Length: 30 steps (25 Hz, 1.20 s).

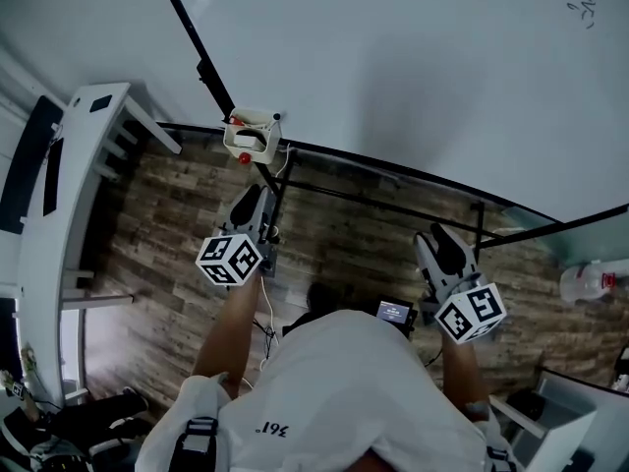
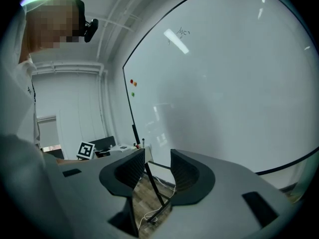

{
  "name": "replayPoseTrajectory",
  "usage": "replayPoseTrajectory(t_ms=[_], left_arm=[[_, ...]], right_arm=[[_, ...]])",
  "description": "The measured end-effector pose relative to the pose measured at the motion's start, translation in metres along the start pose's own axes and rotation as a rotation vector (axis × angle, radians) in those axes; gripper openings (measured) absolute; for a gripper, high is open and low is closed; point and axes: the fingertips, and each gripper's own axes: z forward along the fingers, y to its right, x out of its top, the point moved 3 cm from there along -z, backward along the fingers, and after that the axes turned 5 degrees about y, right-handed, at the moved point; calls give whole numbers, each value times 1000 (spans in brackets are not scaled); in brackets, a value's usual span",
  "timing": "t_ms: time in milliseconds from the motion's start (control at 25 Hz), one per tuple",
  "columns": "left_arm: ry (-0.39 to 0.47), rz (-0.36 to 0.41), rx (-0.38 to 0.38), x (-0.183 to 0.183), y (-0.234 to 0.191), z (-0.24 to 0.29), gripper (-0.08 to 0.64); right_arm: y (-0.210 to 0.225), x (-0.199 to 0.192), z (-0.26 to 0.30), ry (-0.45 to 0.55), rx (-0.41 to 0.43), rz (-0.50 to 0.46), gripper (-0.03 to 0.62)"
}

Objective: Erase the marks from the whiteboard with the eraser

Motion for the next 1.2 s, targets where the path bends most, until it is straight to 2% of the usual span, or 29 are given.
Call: replayPoseTrajectory(t_ms=[200,320,440,760,1200], left_arm=[[-27,99,105,-3,-42,25,151],[-52,162,151,-4,-63,47,218],[-68,193,184,-2,-80,69,251],[-102,260,175,-1,-94,107,264],[-142,283,151,-8,-105,120,262]], right_arm=[[-3,-7,6,-14,-33,4,161],[-4,-12,8,-25,-55,8,161],[-5,-16,8,-34,-79,5,161],[-9,-25,13,-50,-133,11,161],[-18,-36,27,-67,-136,17,161]])
